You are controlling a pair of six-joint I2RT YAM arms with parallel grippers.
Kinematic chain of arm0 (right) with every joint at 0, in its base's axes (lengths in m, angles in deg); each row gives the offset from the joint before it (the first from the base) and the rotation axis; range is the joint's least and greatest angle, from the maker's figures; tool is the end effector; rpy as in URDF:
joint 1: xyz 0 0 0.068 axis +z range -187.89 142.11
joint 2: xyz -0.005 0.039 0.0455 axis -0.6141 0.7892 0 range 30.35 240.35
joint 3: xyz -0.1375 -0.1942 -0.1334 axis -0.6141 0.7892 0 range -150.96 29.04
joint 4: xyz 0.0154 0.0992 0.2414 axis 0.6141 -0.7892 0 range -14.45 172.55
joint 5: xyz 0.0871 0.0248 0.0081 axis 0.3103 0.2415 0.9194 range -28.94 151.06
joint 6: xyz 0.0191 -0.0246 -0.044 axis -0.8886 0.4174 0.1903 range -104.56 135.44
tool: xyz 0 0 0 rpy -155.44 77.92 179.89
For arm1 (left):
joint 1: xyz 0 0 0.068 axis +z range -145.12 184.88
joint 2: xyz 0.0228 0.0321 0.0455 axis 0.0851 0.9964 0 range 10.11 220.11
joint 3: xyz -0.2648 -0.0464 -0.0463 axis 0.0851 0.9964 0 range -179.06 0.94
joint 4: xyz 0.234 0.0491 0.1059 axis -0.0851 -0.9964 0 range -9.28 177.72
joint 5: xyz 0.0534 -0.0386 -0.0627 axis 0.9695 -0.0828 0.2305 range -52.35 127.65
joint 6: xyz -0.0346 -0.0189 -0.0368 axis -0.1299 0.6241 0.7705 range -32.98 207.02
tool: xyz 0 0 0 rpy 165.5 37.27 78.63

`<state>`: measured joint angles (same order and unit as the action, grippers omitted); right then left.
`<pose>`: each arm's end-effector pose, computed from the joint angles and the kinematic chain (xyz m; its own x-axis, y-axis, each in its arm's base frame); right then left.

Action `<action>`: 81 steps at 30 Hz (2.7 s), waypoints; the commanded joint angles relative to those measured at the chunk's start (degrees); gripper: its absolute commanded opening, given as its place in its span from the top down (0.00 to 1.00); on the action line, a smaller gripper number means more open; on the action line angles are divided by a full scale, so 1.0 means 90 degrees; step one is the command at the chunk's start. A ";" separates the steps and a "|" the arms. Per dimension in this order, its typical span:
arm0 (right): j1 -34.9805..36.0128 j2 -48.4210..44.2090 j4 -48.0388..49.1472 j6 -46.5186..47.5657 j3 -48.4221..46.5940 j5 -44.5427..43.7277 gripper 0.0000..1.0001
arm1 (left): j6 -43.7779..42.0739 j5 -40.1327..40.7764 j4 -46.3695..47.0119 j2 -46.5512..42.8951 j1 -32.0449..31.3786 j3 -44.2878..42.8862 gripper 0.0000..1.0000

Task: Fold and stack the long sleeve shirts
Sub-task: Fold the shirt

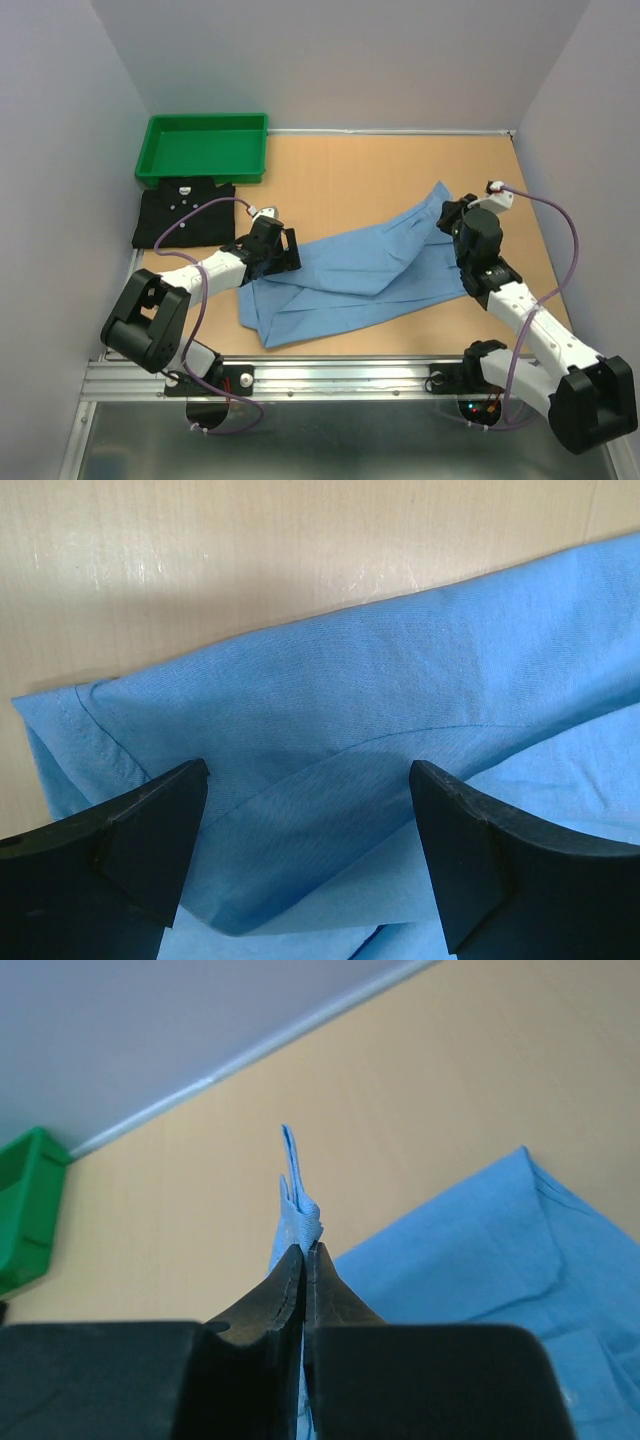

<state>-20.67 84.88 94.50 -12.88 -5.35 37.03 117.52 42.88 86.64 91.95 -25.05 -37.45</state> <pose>0.2173 0.0521 0.2853 -0.0654 0.4333 -0.8989 0.1654 0.8931 0.4184 0.2442 -0.1368 0.1731 -0.7472 -0.1531 -0.6467 0.0710 0.9491 -0.3067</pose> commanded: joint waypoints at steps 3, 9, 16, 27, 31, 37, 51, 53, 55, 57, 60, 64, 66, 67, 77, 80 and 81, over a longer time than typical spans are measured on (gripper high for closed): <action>-0.0145 0.0873 0.0567 -0.0095 0.0754 -0.1031 0.94 | -0.0030 -0.0045 -0.0358 -0.0109 -0.0033 -0.0051 0.06; -0.0164 0.1306 0.0266 -0.0330 0.0814 -0.1938 0.63 | -0.0088 0.0023 -0.0504 -0.0411 -0.0034 -0.0177 0.05; -0.0164 0.1032 -0.0524 0.0841 -0.0220 -0.0605 0.17 | -0.0381 0.0249 -0.1090 -0.1085 -0.0033 -0.0802 0.03; 0.0663 0.1754 -0.0898 -0.0320 -0.1276 0.4877 0.15 | -0.0109 -0.0784 -0.0595 -0.1399 -0.0697 -0.0920 0.16; 0.1641 0.2369 -0.0108 -0.0652 -0.1199 0.5491 0.16 | 0.0165 -0.1109 -0.0095 -0.1155 -0.0766 -0.0452 0.54; 0.2081 0.3033 0.1601 -0.1657 -0.0604 0.6098 0.25 | 0.0380 -0.0631 0.0032 -0.0667 -0.0756 -0.0120 0.80; 0.2267 0.4498 0.2364 -0.1562 0.0597 0.6977 0.70 | 0.1044 -0.0279 0.0306 0.0408 -0.0746 0.0447 0.87; 0.2248 0.4634 0.2364 -0.1503 0.0861 0.6851 0.75 | 0.1093 -0.0250 0.0306 0.0457 -0.0737 0.0477 0.87; 0.2199 0.4703 0.2374 -0.1425 0.1232 0.6762 0.78 | 0.1171 -0.0230 0.0296 0.0496 -0.0688 0.0525 0.87; 0.2034 0.4753 0.2442 -0.1424 0.1486 0.6635 0.83 | 0.1201 -0.0230 0.0286 0.0477 -0.0630 0.0574 0.87; 0.1711 0.4578 0.2511 -0.1444 0.1936 0.6547 0.84 | 0.1191 -0.0220 0.0228 0.0447 -0.0532 0.0662 0.87; 0.1360 0.4021 0.2481 -0.1473 0.2288 0.6576 0.84 | 0.1172 -0.0211 0.0179 0.0321 -0.0337 0.0731 0.87; 0.1262 0.3738 0.2355 -0.1463 0.2337 0.6596 0.84 | 0.1103 -0.0211 0.0169 0.0281 -0.0307 0.0701 0.87; 0.1261 0.3437 0.2045 -0.1405 0.2298 0.6606 0.83 | 0.1084 -0.0211 0.0150 0.0233 -0.0297 0.0624 0.86; 0.1261 0.1355 -0.1862 0.0274 0.0239 0.4879 0.70 | 0.0937 0.0072 -0.0787 -0.0880 -0.0307 -0.0255 0.61; 0.1261 0.1393 -0.2458 0.0714 -0.0406 0.3652 0.60 | 0.1122 0.0355 -0.1236 -0.1358 -0.0307 -0.0324 0.49; 0.1261 0.1519 -0.2547 0.0782 -0.0533 0.3366 0.54 | 0.1171 0.0414 -0.1392 -0.1466 -0.0297 -0.0295 0.38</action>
<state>-9.00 97.81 82.61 -13.10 -2.77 82.38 127.35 42.20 80.74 83.73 -28.00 -37.77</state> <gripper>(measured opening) 0.388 0.503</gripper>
